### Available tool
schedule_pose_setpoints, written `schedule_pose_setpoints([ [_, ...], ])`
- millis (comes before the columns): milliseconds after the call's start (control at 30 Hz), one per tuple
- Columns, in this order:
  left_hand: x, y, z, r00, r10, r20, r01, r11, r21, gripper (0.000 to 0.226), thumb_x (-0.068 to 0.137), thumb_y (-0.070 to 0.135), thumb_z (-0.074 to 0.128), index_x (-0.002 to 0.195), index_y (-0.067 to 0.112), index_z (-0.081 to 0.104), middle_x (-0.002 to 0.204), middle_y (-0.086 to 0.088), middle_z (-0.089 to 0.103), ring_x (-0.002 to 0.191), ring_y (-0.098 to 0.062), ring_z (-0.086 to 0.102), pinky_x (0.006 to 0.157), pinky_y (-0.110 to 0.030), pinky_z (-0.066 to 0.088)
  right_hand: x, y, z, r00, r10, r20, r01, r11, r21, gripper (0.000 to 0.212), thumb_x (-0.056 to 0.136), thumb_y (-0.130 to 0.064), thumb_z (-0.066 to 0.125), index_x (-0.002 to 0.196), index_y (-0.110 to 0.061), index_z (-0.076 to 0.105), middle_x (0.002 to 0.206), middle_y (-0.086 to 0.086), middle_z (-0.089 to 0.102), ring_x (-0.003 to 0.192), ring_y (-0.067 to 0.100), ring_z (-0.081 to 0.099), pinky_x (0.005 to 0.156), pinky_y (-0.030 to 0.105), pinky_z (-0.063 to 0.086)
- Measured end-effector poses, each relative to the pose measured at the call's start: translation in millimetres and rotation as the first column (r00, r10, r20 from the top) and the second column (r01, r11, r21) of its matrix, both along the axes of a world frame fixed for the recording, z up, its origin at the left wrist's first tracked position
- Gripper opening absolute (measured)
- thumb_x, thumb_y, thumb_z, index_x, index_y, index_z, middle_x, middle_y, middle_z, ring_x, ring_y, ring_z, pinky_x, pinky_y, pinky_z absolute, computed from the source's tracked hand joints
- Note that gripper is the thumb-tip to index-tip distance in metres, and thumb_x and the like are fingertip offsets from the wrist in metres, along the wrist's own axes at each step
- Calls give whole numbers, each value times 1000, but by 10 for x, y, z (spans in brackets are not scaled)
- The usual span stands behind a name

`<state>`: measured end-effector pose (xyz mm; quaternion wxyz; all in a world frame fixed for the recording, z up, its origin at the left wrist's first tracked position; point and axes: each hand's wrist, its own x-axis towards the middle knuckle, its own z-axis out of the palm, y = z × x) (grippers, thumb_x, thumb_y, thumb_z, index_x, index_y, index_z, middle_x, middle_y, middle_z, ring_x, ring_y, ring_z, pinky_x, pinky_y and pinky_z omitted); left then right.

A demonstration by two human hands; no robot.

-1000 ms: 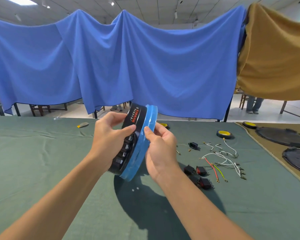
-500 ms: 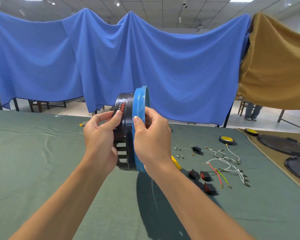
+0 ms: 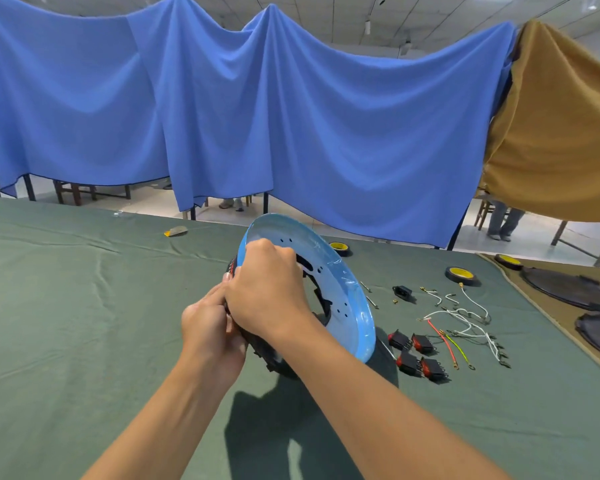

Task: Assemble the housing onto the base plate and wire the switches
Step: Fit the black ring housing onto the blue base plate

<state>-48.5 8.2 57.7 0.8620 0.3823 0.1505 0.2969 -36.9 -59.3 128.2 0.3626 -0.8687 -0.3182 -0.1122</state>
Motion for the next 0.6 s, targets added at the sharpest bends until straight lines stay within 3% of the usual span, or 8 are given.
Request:
schedule_pose_setpoints([
  [133,26,198,-158,988,-84,-129,86,996,7,54,91,-7,47,43,12,61,48,-2,49,42,-10,46,42,-18,40,81,131,-133,997,3,-79,-11,995,-101,32,86,-14,57,66,-12,32,84,13,50,85,35,48,70,32,37],
  [200,33,318,-249,961,-238,-142,230,970,-74,28,98,26,54,83,7,68,82,-11,57,75,-19,53,69,-29,49,97,170,-224,992,12,-126,-30,989,-147,21,85,-12,57,75,-10,38,99,18,57,96,38,51,71,33,38],
  [233,19,358,-273,935,-308,-175,291,950,-117,39,94,49,57,97,11,63,94,-10,52,86,-23,48,82,-35,45,89,188,-264,990,22,-141,-46,984,-170,17,84,-11,58,79,-10,41,103,19,57,100,38,51,71,34,39],
  [300,39,448,-360,895,-398,-203,378,916,-133,56,79,72,60,91,18,61,92,-3,49,86,-23,45,79,-37,41,73,226,-336,987,48,-151,-81,972,-219,13,84,-12,56,85,-9,44,105,19,56,103,37,50,72,36,39],
  [433,53,487,-450,851,-430,-300,426,901,-83,26,89,39,54,89,16,65,75,-9,66,63,-25,66,53,-33,52,76,225,-386,980,97,-173,-156,917,-368,9,83,-11,52,91,-9,51,107,17,55,103,36,50,71,37,39],
  [467,42,496,-446,852,-418,-315,416,906,-75,24,82,35,59,93,14,64,77,-11,66,66,-27,66,56,-37,53,99,198,-379,973,122,-196,-193,895,-401,4,82,-11,52,82,-10,49,100,15,56,97,35,52,67,36,38],
  [533,37,537,-432,822,-439,-363,434,895,-99,50,64,37,72,104,8,64,95,-17,65,88,-34,64,75,-46,53,190,107,-347,952,164,-258,-263,869,-419,17,82,-13,51,66,-11,47,77,11,56,77,32,54,54,34,39],
  [600,46,555,-395,788,-444,-427,437,891,-121,60,63,40,72,108,2,65,106,-22,66,98,-38,63,87,-50,51,341,-57,-274,939,172,-298,-279,887,-368,21,85,-17,52,72,-7,66,75,12,66,74,32,61,56,38,49],
])
